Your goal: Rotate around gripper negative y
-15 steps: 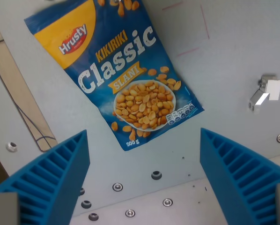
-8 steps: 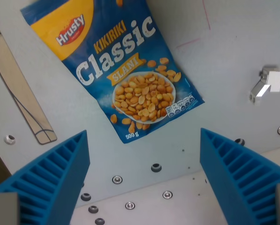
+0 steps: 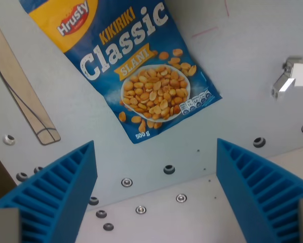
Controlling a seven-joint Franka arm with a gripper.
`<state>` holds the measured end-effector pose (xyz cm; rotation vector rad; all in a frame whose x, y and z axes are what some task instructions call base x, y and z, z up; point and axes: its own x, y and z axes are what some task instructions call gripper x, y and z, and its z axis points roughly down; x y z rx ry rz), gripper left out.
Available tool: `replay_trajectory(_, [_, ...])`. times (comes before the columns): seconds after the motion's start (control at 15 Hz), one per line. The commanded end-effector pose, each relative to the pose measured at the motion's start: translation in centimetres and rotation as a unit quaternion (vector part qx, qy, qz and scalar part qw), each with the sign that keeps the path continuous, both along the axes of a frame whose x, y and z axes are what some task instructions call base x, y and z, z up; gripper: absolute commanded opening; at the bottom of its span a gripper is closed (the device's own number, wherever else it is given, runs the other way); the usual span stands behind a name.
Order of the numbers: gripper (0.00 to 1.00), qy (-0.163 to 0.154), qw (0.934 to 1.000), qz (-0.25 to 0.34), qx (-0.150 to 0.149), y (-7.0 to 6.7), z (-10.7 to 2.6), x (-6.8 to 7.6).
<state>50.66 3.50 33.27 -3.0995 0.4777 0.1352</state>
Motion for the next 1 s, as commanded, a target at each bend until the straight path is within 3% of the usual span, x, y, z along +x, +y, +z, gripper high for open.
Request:
replay_trajectory(0.07, [1.00, 0.117, 0.9923, 0.003, 0.040, -0.27, 0.76, 1.04])
replay_trajectory(1.0, [1.00, 0.205, 0.9765, 0.002, 0.067, -0.27, 0.76, 1.04])
